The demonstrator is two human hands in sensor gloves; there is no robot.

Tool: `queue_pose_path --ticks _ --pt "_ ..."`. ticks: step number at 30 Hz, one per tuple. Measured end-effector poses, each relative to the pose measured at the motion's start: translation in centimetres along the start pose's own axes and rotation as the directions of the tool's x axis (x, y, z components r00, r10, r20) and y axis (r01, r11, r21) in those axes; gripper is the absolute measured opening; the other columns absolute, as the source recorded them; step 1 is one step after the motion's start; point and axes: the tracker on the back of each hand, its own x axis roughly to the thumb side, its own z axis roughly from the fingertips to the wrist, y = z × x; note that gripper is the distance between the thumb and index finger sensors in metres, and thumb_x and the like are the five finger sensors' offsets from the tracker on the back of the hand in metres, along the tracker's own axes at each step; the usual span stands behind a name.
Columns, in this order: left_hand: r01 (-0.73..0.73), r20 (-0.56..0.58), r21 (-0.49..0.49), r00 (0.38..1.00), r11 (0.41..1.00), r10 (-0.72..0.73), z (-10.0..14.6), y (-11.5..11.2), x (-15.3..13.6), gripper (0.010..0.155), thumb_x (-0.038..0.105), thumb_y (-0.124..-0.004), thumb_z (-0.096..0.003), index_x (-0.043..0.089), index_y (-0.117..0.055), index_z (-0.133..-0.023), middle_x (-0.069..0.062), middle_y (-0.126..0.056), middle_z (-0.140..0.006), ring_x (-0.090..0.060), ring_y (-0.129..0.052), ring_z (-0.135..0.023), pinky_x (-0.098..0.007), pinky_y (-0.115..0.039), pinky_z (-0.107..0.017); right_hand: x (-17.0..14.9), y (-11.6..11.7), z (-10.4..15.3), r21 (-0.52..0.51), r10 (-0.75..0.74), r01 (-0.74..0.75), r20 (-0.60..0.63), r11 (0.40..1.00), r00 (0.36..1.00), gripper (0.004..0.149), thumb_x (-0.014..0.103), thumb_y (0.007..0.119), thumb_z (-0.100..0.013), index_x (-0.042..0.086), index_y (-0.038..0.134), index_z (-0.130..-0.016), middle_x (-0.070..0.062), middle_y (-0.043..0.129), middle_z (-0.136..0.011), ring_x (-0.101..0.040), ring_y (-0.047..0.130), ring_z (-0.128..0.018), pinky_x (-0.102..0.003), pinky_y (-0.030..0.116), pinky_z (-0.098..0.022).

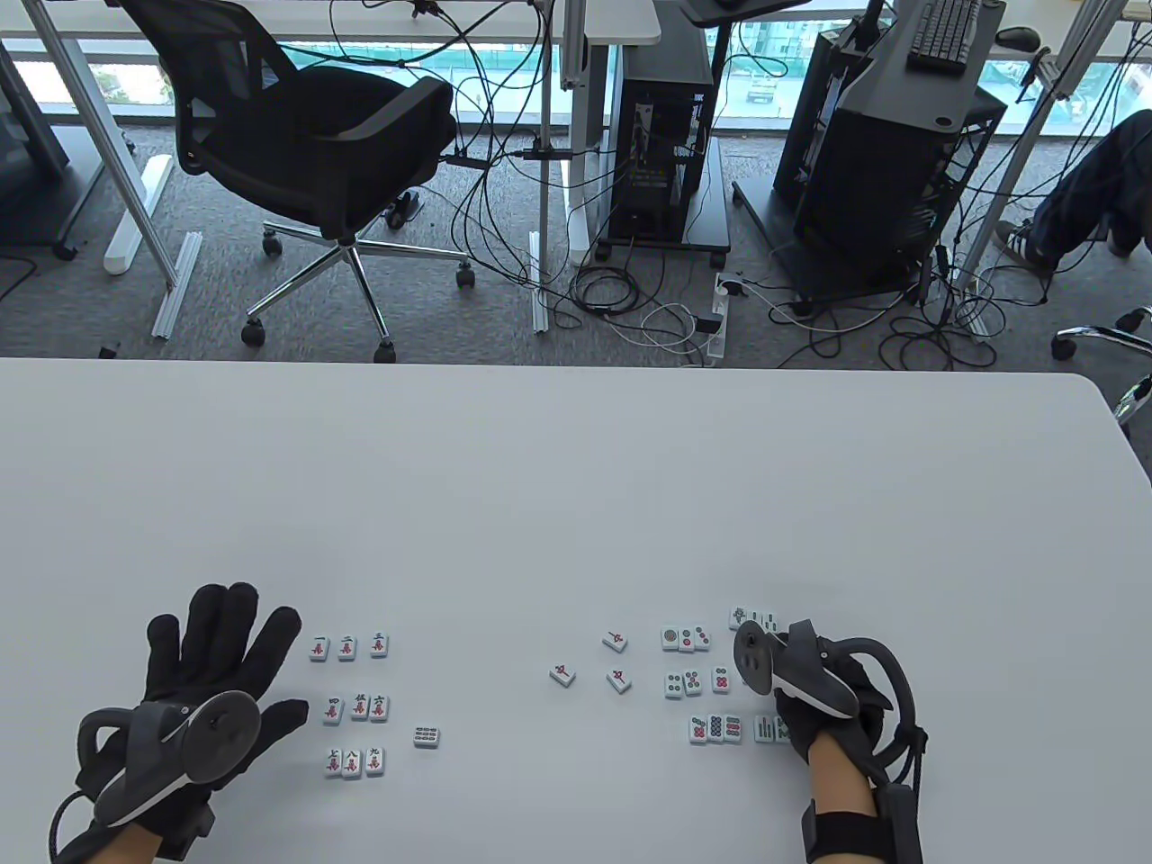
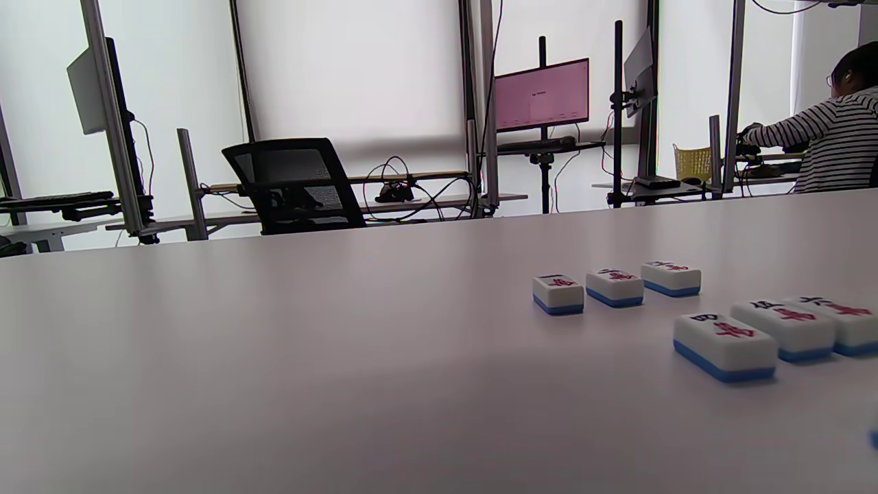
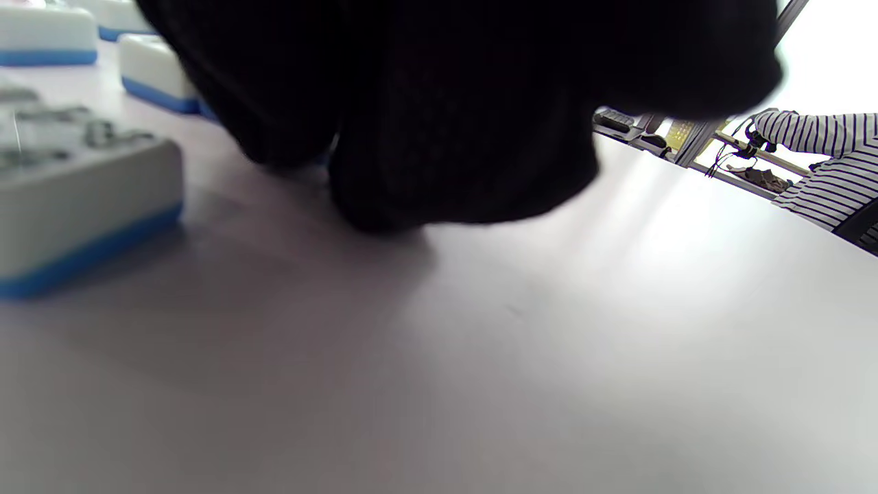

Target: Mahjong suit sorting

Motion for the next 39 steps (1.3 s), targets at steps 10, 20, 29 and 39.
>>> queue_pose_path --ticks 10,20,29,39 --pt "-0.002 0.005 0.005 1.0 1.0 0.002 0.0 0.0 0.0 0.084 0.078 -0.056 -0.0355 0.05 -0.025 -0.109 0.015 0.001 -0.117 -0.019 -0.003 -0.117 -0.053 -0.013 -0.084 2.2 -5.2 2.6 -0.162 0.041 -0.031 0.06 0.986 0.997 0.06 0.034 0.082 -0.04 0.017 0.066 -0.096 -0.004 0.097 -0.052 -0.018 0.095 -0.021 -0.028 0.084 -0.015" --pt "-0.003 0.017 0.019 1.0 1.0 0.003 0.1 0.1 0.2 0.084 0.078 -0.056 -0.0353 0.05 -0.025 -0.109 0.015 0.001 -0.117 -0.02 -0.003 -0.117 -0.053 -0.013 -0.084 17.5 -9.0 5.1 -0.318 0.155 0.021 0.516 0.948 0.843 0.063 0.036 0.084 -0.038 0.019 0.065 -0.096 -0.003 0.097 -0.05 -0.016 0.093 -0.019 -0.028 0.083 -0.014" --pt "-0.004 0.031 0.018 1.0 1.0 0.003 0.1 0.0 0.4 0.084 0.077 -0.056 -0.0353 0.05 -0.025 -0.109 0.015 0.001 -0.117 -0.02 -0.003 -0.117 -0.053 -0.013 -0.084 27.5 -9.2 6.4 -0.336 0.232 0.037 0.721 0.941 0.653 0.066 0.034 0.084 -0.038 0.027 0.059 -0.099 -0.002 0.096 -0.059 -0.018 0.095 -0.029 -0.029 0.085 -0.021" --pt "-0.046 -0.003 0.06 0.999 0.997 0.046 0.3 0.9 -0.6 0.085 0.077 -0.056 -0.0356 0.05 -0.022 -0.109 0.015 0.001 -0.117 -0.019 -0.003 -0.117 -0.053 -0.012 -0.084 32.1 -9.0 5.7 -0.338 0.289 -0.041 0.726 0.94 0.624 0.058 0.032 0.085 -0.039 0.023 0.069 -0.094 -0.002 0.097 -0.053 -0.018 0.095 -0.024 -0.029 0.085 -0.017"
